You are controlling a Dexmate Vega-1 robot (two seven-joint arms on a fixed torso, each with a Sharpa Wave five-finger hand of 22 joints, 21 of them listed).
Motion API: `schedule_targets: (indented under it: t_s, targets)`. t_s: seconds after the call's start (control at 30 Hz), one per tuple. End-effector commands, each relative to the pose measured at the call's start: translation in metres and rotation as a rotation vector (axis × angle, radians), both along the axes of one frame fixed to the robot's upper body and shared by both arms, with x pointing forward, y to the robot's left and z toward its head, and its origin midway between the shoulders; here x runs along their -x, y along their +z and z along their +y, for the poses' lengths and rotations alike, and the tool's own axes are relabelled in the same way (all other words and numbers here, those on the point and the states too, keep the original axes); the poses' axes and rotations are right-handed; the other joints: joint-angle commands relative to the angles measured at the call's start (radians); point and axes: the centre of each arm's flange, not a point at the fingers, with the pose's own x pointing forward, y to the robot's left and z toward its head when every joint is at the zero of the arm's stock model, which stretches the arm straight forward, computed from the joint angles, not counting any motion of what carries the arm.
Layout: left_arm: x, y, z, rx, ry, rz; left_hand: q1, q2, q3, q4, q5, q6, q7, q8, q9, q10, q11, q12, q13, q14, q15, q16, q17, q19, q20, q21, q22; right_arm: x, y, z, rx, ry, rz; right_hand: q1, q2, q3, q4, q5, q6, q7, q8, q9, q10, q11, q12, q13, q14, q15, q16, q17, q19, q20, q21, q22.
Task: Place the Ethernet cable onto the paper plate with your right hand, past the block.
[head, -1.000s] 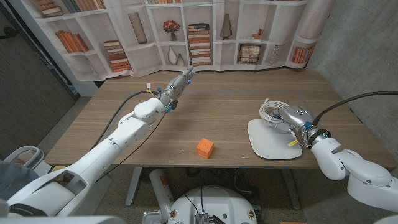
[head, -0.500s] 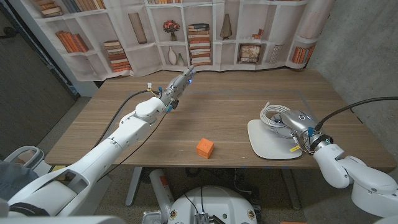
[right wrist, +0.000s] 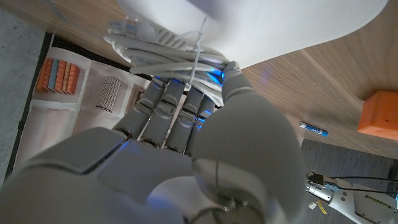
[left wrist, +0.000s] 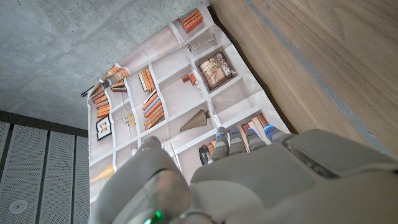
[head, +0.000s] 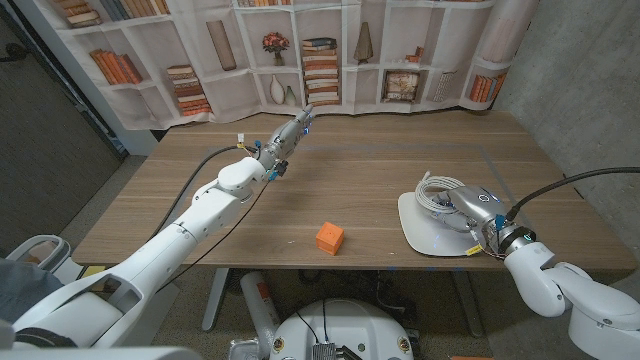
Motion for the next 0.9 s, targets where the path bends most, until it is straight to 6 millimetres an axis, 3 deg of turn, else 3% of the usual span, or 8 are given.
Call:
schedule_targets:
  t_s: [0.03,0.9]
  targets:
    - [0.001,-0.001,0.0,0.004,-0.004,-0.001,0.002,0.009,-0.004,0.001,-0.001,0.007,0.006,0.005,0.002,-0.001,-0.002,0.006,0.002,0.0,-0.003,0.003,0.004,-0.088,0.002,0.0,0.003,0.011,-0.008,0.007,-0.01,0.007,0.014,0.107,0.098,-0.005,0.001,0.008,0.068,-0.059,0.005,0.004,0.007,0.002,-0.002,0.004,0.008,-0.11,-0.004,0.004,-0.004,-0.152,0.007,0.001]
    - [-0.001,0.003,-0.005,-0.016,-0.013,-0.004,0.004,0.012,-0.009,0.001,-0.002,0.006,0.006,0.004,0.002,-0.002,-0.002,0.006,0.002,0.0,-0.002,0.002,0.004,-0.092,0.005,-0.001,0.003,0.013,-0.025,0.003,-0.058,-0.019,0.031,0.108,0.098,-0.008,0.002,0.008,0.069,-0.058,0.003,0.005,0.008,-0.001,-0.01,0.007,0.011,-0.11,-0.012,0.008,-0.017,-0.153,0.03,-0.008]
